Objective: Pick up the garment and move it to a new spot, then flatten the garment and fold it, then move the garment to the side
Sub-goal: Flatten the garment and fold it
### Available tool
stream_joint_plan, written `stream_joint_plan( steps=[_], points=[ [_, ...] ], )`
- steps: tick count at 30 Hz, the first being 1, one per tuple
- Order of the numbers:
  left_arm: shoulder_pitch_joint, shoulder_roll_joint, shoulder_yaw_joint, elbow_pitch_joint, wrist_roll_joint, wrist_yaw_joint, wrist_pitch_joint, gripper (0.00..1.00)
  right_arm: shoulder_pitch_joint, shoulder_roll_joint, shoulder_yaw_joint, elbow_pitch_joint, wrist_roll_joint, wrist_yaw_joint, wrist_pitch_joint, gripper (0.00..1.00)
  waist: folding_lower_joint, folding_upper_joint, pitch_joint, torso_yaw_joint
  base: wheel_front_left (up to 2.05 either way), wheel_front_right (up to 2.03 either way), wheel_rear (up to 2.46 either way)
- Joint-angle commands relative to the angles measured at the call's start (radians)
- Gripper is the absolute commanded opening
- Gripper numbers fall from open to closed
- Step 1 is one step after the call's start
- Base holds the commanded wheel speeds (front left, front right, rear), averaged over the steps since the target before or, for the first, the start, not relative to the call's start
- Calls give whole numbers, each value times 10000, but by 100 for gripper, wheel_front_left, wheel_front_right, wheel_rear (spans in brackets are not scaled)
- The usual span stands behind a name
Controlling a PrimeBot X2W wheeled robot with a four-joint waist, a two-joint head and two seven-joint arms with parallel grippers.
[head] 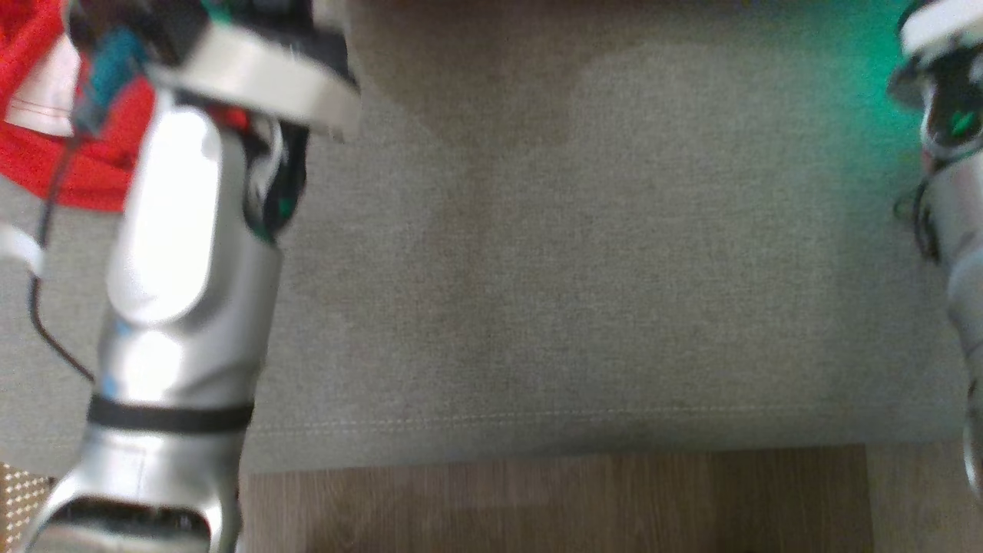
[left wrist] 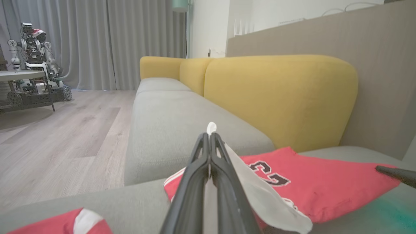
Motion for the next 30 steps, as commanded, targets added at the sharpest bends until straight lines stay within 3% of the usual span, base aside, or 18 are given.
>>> stream_joint_plan(
  steps=[1,15,30],
  points=[
    [338,464,73,-327,159,-98,-8,0,339,-60,383,-119,58,0,255,0,0,0,-536,69,0,0,0],
    [3205,1782,-1443,451,418,-219,-8,0,2058,-720,2356,307,-277,0,1427,0,0,0,-1987,117,0,0,0],
    [3827,3556,-4134,569,-1198,-223,646,0,2540,-1139,3489,996,-510,0,2689,0,0,0,-2749,-64,0,0,0]
  ],
)
